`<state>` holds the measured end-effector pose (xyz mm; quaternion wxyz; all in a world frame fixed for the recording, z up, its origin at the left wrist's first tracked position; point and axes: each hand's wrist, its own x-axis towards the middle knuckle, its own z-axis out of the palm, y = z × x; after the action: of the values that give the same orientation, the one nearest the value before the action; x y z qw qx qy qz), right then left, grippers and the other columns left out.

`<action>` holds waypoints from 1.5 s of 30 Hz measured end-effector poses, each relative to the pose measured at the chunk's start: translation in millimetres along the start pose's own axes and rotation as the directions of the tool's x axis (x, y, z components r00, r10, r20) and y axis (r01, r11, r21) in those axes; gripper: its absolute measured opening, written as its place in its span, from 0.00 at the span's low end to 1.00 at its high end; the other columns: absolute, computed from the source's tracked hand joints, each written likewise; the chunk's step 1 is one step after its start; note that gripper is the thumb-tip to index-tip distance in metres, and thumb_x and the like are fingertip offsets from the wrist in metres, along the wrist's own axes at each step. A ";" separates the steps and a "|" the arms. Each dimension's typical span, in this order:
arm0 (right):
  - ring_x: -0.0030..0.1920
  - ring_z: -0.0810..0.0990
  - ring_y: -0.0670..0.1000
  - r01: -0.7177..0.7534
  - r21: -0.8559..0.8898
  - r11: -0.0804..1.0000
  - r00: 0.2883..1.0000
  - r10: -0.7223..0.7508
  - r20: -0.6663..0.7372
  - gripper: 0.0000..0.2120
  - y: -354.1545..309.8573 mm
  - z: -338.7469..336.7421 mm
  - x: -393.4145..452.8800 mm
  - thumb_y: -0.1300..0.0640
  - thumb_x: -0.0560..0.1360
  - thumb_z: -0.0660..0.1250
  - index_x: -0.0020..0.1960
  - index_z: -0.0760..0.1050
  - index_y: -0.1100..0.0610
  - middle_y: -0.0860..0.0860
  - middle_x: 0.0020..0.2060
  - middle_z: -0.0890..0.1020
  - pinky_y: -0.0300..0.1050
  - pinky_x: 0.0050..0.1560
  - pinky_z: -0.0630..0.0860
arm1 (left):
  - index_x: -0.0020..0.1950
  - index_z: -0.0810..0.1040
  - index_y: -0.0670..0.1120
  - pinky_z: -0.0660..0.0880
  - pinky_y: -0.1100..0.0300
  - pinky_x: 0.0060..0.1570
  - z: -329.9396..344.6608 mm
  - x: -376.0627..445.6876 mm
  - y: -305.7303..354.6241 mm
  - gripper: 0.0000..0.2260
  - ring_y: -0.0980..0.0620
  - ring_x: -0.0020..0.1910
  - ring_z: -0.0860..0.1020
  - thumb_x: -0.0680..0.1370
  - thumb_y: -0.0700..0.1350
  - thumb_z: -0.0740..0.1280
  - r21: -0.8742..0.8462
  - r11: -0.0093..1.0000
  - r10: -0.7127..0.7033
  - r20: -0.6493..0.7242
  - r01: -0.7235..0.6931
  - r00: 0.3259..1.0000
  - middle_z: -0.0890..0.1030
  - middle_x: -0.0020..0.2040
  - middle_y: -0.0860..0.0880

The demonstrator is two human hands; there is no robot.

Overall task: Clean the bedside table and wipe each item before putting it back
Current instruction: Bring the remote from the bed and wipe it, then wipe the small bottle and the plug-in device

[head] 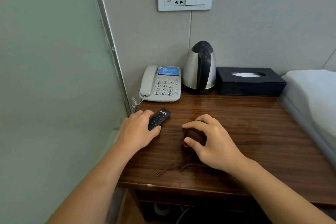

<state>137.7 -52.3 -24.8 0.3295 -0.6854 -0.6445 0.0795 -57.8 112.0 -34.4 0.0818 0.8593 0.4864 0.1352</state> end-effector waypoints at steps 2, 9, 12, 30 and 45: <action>0.61 0.71 0.45 0.007 -0.061 0.998 1.000 -0.007 -0.001 0.17 0.3 -6.8 -0.5 0.47 0.75 0.75 0.64 0.79 0.39 0.40 0.57 0.72 0.41 0.61 0.71 | 0.76 0.70 0.53 0.72 0.47 0.64 0.4 -3.6 11.4 0.31 0.47 0.66 0.74 0.77 0.66 0.68 0.037 0.997 0.072 -0.053 -0.070 0.996 0.77 0.66 0.51; 0.54 0.75 0.45 -0.044 -0.161 0.986 0.996 0.031 -0.085 0.11 12.4 -60.9 -20.4 0.43 0.72 0.74 0.54 0.83 0.40 0.42 0.51 0.75 0.45 0.52 0.79 | 0.73 0.73 0.59 0.66 0.54 0.65 -10.1 -26.8 90.7 0.22 0.58 0.64 0.71 0.79 0.61 0.67 -0.192 0.897 0.383 -0.108 -0.397 0.917 0.76 0.63 0.61; 0.50 0.75 0.42 -0.116 -0.220 0.969 0.984 0.081 -0.160 0.12 26.7 -98.3 -38.6 0.36 0.71 0.72 0.49 0.84 0.40 0.39 0.47 0.76 0.41 0.47 0.78 | 0.73 0.72 0.60 0.66 0.56 0.66 -14.0 -23.1 127.0 0.22 0.60 0.64 0.70 0.80 0.61 0.67 -0.217 0.854 0.473 -0.059 -0.474 0.879 0.75 0.63 0.62; 0.48 0.79 0.41 -0.676 -0.366 0.640 0.736 0.559 -0.382 0.12 48.1 -328.3 -254.7 0.36 0.68 0.70 0.49 0.81 0.38 0.39 0.47 0.79 0.39 0.50 0.75 | 0.69 0.75 0.58 0.73 0.68 0.52 -0.2 -42.0 455.4 0.19 0.60 0.55 0.77 0.79 0.58 0.71 -0.543 0.314 0.931 0.015 -0.779 0.365 0.78 0.57 0.61; 0.42 0.84 0.42 -0.913 -0.233 0.336 0.404 0.824 -0.396 0.22 49.6 -413.6 -421.6 0.25 0.59 0.64 0.50 0.80 0.31 0.34 0.43 0.84 0.50 0.47 0.84 | 0.75 0.71 0.53 0.74 0.55 0.63 43.9 -122.9 616.5 0.23 0.52 0.63 0.75 0.82 0.35 0.59 -0.486 0.124 0.991 0.095 -0.865 0.089 0.76 0.67 0.52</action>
<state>333.6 -588.9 133.2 0.1461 -0.9791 -0.1379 0.0328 397.4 -310.3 72.9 0.2043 0.9478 -0.2395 0.0501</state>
